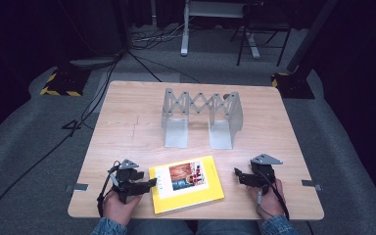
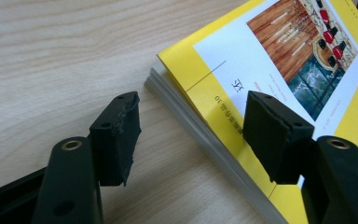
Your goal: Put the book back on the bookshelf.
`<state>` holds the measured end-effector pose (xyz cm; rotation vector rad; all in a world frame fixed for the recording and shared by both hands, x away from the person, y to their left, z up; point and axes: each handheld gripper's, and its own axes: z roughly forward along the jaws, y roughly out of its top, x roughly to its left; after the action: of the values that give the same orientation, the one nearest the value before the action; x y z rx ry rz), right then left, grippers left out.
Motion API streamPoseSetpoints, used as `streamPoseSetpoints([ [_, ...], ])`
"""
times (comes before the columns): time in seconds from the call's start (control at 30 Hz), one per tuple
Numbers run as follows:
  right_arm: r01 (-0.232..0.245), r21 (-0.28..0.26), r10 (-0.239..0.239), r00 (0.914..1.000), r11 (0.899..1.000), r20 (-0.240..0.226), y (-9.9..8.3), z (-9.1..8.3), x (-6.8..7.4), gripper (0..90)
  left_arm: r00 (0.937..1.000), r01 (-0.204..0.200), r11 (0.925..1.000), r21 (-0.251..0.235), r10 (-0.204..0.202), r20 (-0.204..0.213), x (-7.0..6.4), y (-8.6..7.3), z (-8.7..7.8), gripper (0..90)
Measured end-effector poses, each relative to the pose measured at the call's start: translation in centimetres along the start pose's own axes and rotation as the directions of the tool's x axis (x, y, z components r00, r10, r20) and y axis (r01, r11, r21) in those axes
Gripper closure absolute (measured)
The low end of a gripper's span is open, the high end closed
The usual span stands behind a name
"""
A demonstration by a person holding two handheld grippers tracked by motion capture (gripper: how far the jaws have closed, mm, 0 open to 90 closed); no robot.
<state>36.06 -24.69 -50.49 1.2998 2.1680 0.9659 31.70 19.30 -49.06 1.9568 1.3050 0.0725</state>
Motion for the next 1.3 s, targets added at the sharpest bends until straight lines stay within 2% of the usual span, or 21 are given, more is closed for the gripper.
streamPoseSetpoints([
  [0.1, 0.000, 0.000, 0.000, 1.0000, 1.000, 0.000, 0.0, 0.0, 0.0, 23.8, 0.9997, 0.019, 0.9998, 0.009, -0.019, 0.013, 0.2, 0.0, 0.1, 35.3],
  [0.2, 0.000, 0.000, 0.000, 1.0000, 1.000, 0.000, 0.0, 0.0, 0.0, 23.8, 0.9995, 0.016, 0.9998, 0.008, -0.016, 0.027, 0.2, -0.1, 0.2, 35.1],
  [0.27, 0.000, 0.000, 0.000, 1.0000, 1.000, 0.000, 0.0, 0.0, 0.0, 24.0, 0.9994, 0.001, 0.9998, 0.018, -0.002, 0.034, -0.1, 0.0, 0.3, 35.1],
  [0.3, 0.001, 0.000, -0.001, 1.0000, 1.000, -0.004, 0.0, 0.0, 0.1, 25.1, 0.9990, -0.026, 0.9994, 0.022, 0.025, 0.037, -0.4, 0.0, 0.5, 35.1],
  [0.37, 0.013, -0.007, -0.013, 0.9999, 1.000, -0.001, -0.1, -0.1, 0.2, 26.7, 0.9985, -0.036, 0.9991, 0.022, 0.035, 0.042, -0.8, -0.1, 0.7, 35.2],
  [0.4, 0.016, -0.009, -0.016, 0.9999, 1.000, -0.004, -0.1, -0.1, 0.3, 28.4, 0.9983, -0.049, 0.9986, 0.020, 0.049, 0.033, -0.9, -0.1, 0.8, 35.1],
  [0.6, 0.008, -0.004, -0.008, 0.9998, 1.000, -0.017, -0.1, -0.4, 0.3, 36.3, 0.9985, -0.049, 0.9988, 0.009, 0.049, 0.024, -1.1, -0.1, 0.9, 35.5],
  [0.63, -0.024, 0.014, 0.025, 0.9985, 1.000, -0.049, 0.0, -0.7, 0.5, 38.8, 0.9987, -0.046, 0.9989, 0.009, 0.046, 0.021, -1.1, -0.1, 0.9, 35.6],
  [0.67, -0.024, 0.014, 0.025, 0.9985, 1.000, -0.049, 0.0, -0.7, 0.5, 38.8, 0.9987, -0.046, 0.9989, 0.009, 0.046, 0.021, -1.1, -0.1, 0.9, 35.7],
  [0.7, -0.051, 0.018, 0.053, 0.9934, 0.999, -0.102, 0.1, -1.0, 0.8, 39.7, 0.9988, -0.044, 0.9990, 0.008, 0.044, 0.020, -1.1, -0.1, 0.9, 35.7],
  [0.77, -0.049, 0.015, 0.051, 0.9828, 0.999, -0.178, 0.3, -1.5, 1.4, 39.7, 0.9989, -0.040, 0.9991, 0.009, 0.040, 0.023, -1.1, -0.1, 0.9, 35.9],
  [0.8, -0.049, 0.015, 0.051, 0.9828, 0.999, -0.178, 0.3, -1.5, 1.4, 39.7, 0.9989, -0.040, 0.9991, 0.009, 0.040, 0.023, -1.1, -0.1, 0.9, 36.0],
  [0.87, -0.026, 0.022, 0.031, 0.9743, 0.999, -0.223, 0.7, -1.9, 2.3, 39.9, 0.9989, -0.040, 0.9992, 0.009, 0.040, 0.023, -1.1, -0.1, 0.9, 36.0],
  [0.9, -0.003, 0.031, 0.010, 0.9680, 1.000, -0.251, 0.9, -2.0, 3.2, 43.9, 0.9991, -0.035, 0.9993, 0.010, 0.035, 0.024, -1.1, -0.1, 0.9, 36.1],
  [1.03, 0.076, 0.084, -0.059, 0.9805, 0.994, -0.188, 1.2, -1.7, 4.6, 49.8, 0.9993, -0.031, 0.9994, 0.013, 0.030, 0.022, -1.2, -0.1, 0.9, 36.3],
  [1.07, 0.076, 0.084, -0.059, 0.9805, 0.994, -0.188, 1.2, -1.7, 4.6, 49.8, 0.9993, -0.031, 0.9994, 0.013, 0.030, 0.022, -1.2, -0.1, 0.9, 36.4],
  [1.1, 0.096, 0.113, -0.075, 0.9808, 0.989, -0.180, 1.2, -1.3, 5.0, 50.0, 0.9993, -0.029, 0.9995, 0.015, 0.028, 0.024, -1.1, 0.0, 0.9, 36.5],
  [1.13, 0.098, 0.118, -0.075, 0.9797, 0.988, -0.186, 1.1, -1.1, 5.1, 49.7, 0.9993, -0.029, 0.9995, 0.015, 0.028, 0.024, -1.1, 0.0, 0.9, 36.6],
  [1.2, 0.097, 0.109, -0.073, 0.9770, 0.989, -0.200, 1.0, -1.1, 5.4, 49.6, 0.9993, -0.026, 0.9996, 0.013, 0.025, 0.026, -1.1, 0.0, 0.9, 36.6],
  [1.23, 0.102, 0.109, -0.078, 0.9750, 0.989, -0.208, 1.1, -1.1, 5.6, 49.7, 0.9994, -0.011, 0.9999, 0.011, 0.010, 0.032, -1.1, -0.1, 0.9, 36.5],
  [1.3, 0.106, 0.109, -0.081, 0.9749, 0.988, -0.207, 1.1, -1.1, 5.8, 51.2, 0.9992, -0.003, 1.0000, 0.008, 0.002, 0.039, -1.0, -0.1, 0.9, 36.3],
])
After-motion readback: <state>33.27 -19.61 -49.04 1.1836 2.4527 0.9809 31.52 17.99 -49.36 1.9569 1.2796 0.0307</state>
